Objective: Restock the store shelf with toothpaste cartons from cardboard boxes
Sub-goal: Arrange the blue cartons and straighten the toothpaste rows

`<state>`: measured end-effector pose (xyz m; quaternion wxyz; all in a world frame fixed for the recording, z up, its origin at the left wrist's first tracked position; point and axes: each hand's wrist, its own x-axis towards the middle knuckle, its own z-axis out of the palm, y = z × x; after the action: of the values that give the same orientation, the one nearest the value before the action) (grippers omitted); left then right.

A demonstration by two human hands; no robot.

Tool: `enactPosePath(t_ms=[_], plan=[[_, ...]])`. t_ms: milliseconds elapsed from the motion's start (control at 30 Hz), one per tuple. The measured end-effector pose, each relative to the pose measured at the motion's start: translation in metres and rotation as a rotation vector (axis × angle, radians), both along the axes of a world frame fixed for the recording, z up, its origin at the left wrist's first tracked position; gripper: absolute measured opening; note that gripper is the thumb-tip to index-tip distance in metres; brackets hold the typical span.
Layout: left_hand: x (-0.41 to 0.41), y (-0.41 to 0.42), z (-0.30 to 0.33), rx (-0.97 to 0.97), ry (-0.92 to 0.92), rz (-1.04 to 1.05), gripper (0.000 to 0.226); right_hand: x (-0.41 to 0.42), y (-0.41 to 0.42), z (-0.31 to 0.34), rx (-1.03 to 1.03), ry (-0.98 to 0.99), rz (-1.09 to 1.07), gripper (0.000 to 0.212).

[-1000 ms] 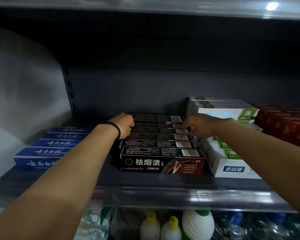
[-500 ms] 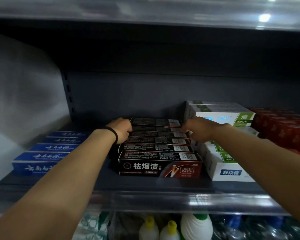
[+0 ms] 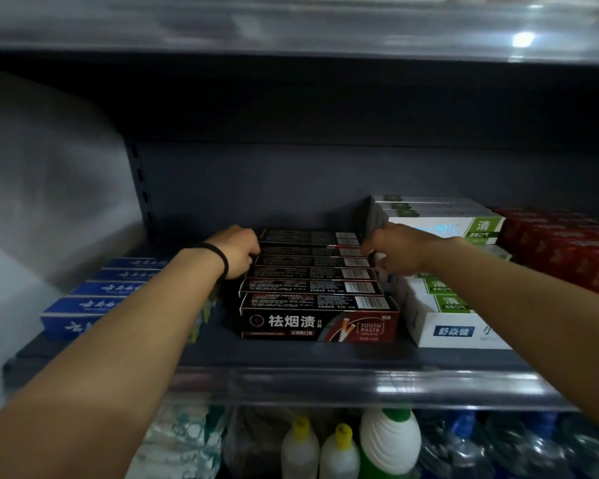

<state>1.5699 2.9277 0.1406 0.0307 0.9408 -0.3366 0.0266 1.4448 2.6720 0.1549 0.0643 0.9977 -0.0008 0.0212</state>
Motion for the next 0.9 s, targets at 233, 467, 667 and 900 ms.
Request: enactPosePath(t_ms=[233, 467, 667, 900], plan=[[-0.023, 0.026, 0.001, 0.024, 0.015, -0.049, 0.029, -0.03, 0.007, 0.003, -0.019, 0.087, 0.047, 0.035], [-0.05, 0.031, 0.009, 0.064, 0.071, -0.076, 0.02, -0.056, 0.014, 0.004, 0.023, 0.116, 0.092, 0.029], [-0.071, 0.032, 0.002, 0.07, 0.084, -0.051, 0.013, -0.071, 0.023, -0.004, -0.035, 0.116, 0.075, 0.034], [-0.074, 0.033, -0.004, 0.035, 0.069, -0.025, 0.015, -0.073, 0.026, -0.009, -0.068, 0.075, 0.047, 0.034]])
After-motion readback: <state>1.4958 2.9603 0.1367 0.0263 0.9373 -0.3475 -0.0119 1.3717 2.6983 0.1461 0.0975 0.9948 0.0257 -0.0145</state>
